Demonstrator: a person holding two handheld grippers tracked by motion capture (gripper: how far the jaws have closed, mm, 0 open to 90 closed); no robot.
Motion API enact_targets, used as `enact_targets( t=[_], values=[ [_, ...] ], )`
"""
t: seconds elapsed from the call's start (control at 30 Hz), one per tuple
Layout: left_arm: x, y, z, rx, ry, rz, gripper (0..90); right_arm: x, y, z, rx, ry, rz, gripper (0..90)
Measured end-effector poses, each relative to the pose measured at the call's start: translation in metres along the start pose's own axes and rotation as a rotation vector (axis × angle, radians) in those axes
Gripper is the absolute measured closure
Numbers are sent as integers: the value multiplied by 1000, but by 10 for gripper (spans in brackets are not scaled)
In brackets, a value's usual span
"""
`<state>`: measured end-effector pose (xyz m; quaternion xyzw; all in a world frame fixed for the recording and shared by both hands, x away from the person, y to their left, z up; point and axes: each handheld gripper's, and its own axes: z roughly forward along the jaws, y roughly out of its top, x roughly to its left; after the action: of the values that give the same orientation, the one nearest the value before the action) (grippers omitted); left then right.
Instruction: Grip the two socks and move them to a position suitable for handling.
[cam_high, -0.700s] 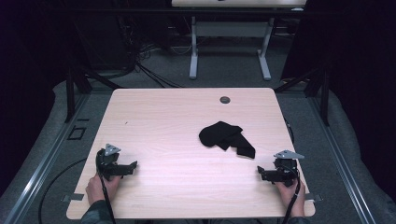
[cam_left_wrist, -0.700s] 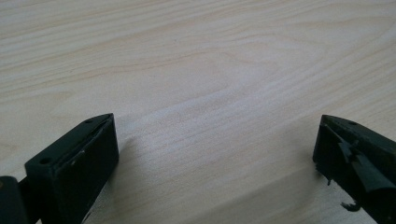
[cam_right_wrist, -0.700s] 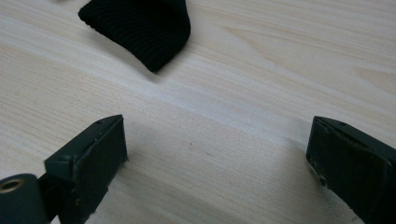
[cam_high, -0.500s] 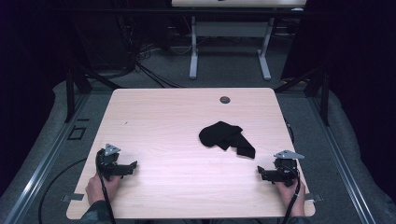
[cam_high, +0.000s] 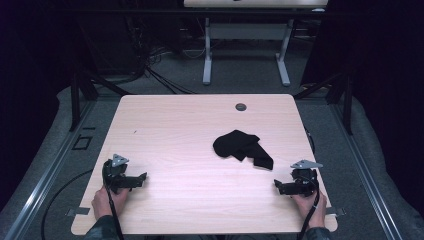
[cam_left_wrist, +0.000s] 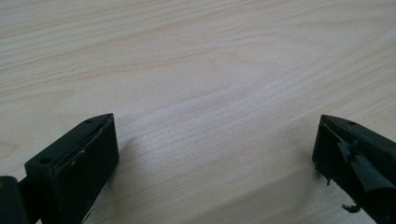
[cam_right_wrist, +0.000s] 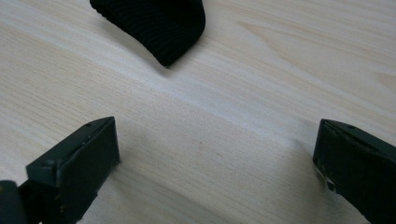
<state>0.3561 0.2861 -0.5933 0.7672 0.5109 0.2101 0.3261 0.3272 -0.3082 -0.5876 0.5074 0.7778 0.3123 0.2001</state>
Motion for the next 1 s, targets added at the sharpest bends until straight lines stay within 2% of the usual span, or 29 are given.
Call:
enact_targets(
  t=[0.2, 0.33, 0.4, 0.43, 0.53, 0.63, 0.8, 1.0],
  values=[
    [0, 0, 0, 1, 0, 0, 4, -1, 4, -1, 34, 23, -2, 0],
    [1, 0, 0, 2, 1, 4, 4, 2, 14, -7, 12, 37, -16, 0],
    [1, 0, 0, 2, 1, 3, 4, 5, 24, -10, 3, 53, -31, 0],
    [1, 0, 0, 2, 1, 3, 4, 7, 31, -10, 7, 74, -30, 0],
    [1, 0, 0, 1, 1, 2, 4, 12, 49, -9, 23, 92, -55, 0],
    [1, 0, 0, 2, 1, 2, 4, 18, 67, -6, -3, 107, -77, 40],
    [1, 0, 0, 2, 2, 3, 4, 23, 91, 7, -4, 134, -65, 136],
    [1, 0, 0, 2, 1, 3, 4, 21, 110, 32, 50, 153, -20, 247]
  ],
)
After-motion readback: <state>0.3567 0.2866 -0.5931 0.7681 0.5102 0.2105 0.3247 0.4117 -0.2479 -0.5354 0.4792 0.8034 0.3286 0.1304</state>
